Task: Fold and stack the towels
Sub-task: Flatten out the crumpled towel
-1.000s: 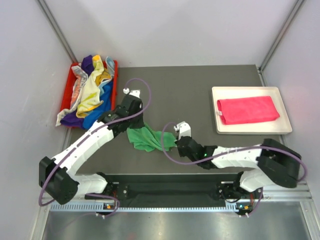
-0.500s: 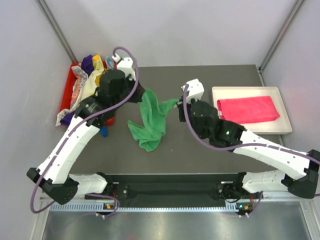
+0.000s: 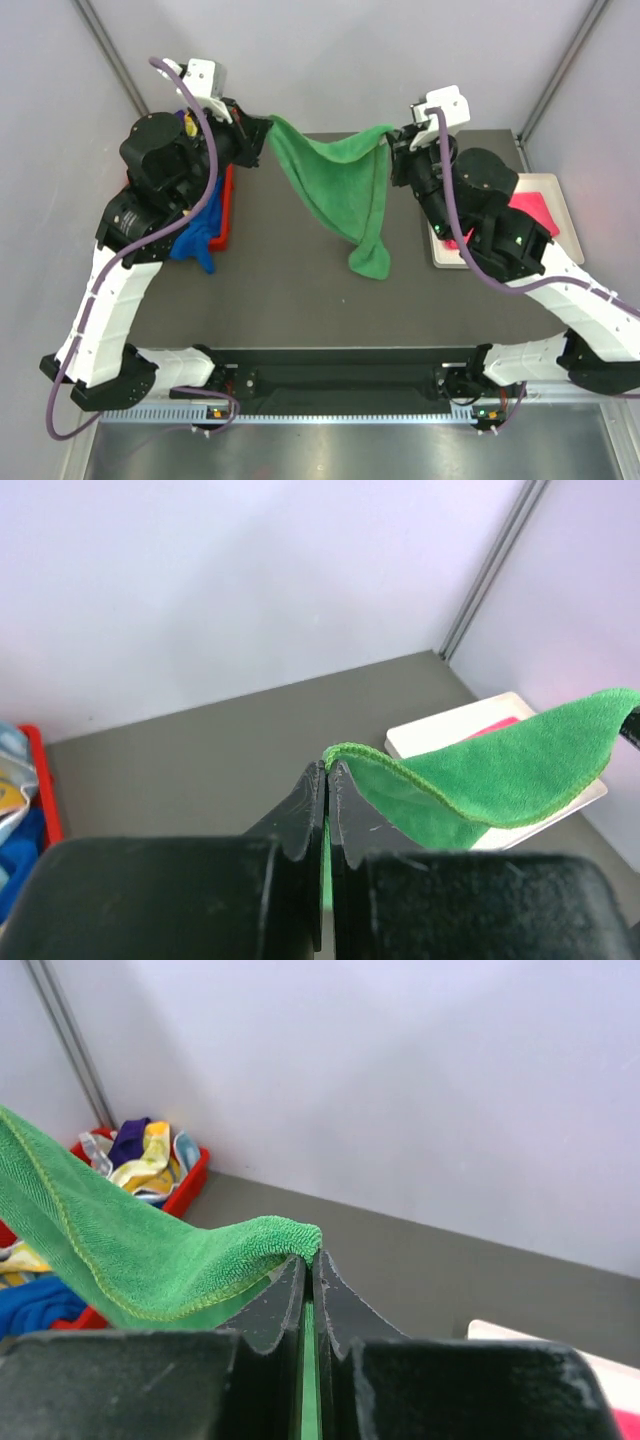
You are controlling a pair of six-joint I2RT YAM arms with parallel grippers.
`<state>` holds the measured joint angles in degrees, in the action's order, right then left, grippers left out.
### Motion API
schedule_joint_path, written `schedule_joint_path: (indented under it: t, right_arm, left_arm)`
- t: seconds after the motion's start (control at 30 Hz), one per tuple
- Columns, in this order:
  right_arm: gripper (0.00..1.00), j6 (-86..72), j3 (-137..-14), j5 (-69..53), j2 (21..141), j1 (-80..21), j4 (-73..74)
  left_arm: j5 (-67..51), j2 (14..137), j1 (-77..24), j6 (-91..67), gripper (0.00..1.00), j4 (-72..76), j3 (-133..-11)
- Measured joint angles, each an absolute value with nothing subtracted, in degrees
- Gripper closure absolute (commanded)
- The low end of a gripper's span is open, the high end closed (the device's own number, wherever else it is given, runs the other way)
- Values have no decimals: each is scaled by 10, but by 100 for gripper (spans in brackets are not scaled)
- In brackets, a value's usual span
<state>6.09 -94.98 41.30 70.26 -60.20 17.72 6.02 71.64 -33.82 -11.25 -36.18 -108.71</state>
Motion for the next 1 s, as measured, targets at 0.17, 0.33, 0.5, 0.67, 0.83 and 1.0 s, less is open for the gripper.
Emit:
schedule_joint_path:
  t: [0.17,0.33,0.5,0.67,0.83,1.0]
  right_arm:
    - [100,101,-974,415,696,-602,177]
    - [100,122,-1006,409,691,-602,191]
    - [100,128,-1036,396,672,-602,210]
    - [100,131,-1063,380,654,-602,218]
    - [100,132,-1088,354,640,-602,225]
    - [100,114,-1078,325,617,-602,231]
  left_arm:
    - [35,714,-338,-100,100,-331,-1088]
    - [4,714,-338,-90,100,-310,-1088]
    - [-28,712,-338,-88,100,-288,-1093]
    - [-67,706,-338,-91,100,-248,-1098]
    - [-97,706,-338,-101,100,-216,-1119]
    - [-107,693,-338,-108,100,-193,-1116]
